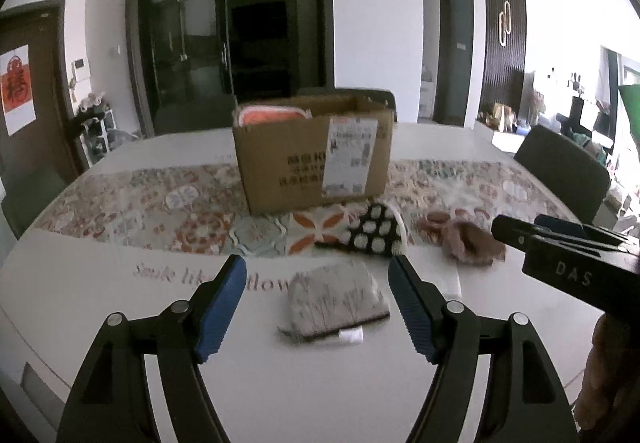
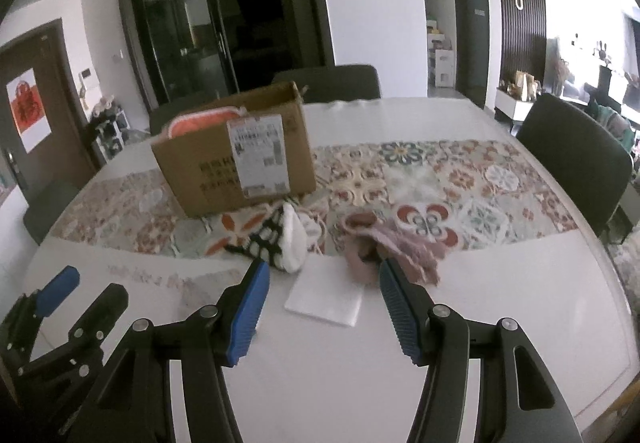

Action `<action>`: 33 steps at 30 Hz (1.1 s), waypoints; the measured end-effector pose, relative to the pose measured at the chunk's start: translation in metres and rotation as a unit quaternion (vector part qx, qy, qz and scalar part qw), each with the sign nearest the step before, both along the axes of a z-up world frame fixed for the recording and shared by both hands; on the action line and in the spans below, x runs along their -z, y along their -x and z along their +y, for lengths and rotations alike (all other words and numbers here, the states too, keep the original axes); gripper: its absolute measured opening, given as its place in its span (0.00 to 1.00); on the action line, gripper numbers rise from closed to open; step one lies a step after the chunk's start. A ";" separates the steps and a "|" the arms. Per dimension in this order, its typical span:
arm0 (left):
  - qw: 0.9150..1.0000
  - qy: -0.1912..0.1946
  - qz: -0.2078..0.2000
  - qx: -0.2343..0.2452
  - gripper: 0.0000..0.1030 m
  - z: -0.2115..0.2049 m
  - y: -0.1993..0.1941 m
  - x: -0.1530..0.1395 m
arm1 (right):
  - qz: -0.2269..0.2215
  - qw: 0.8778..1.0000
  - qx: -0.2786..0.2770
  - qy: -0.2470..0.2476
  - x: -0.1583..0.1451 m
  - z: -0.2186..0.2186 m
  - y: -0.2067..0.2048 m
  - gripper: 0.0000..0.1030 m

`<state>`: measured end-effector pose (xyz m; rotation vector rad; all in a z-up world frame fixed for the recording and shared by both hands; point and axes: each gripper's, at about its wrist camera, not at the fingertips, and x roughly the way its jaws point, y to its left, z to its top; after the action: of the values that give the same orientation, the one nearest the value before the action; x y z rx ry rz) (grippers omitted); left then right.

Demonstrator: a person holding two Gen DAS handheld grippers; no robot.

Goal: Organize soft objects
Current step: 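Withdraw both open grippers from the box back over the table, then close the right gripper on the white paper sheet and lift it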

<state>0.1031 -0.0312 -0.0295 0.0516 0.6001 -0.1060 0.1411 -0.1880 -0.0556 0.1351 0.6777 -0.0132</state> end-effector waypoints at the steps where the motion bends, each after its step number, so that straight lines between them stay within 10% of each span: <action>1: 1.000 -0.001 0.010 0.003 0.71 -0.002 0.000 0.006 | 0.004 1.000 -0.002 0.000 0.004 0.000 0.001 0.57; 33: 0.994 -0.009 0.104 -0.033 0.71 0.010 -0.059 0.086 | 0.124 0.991 -0.047 0.013 0.101 0.016 -0.082 0.57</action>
<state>0.1623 -0.0214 -0.1157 0.0379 0.8095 -0.0421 0.2232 -0.1723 -0.1568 0.0769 0.9321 0.0525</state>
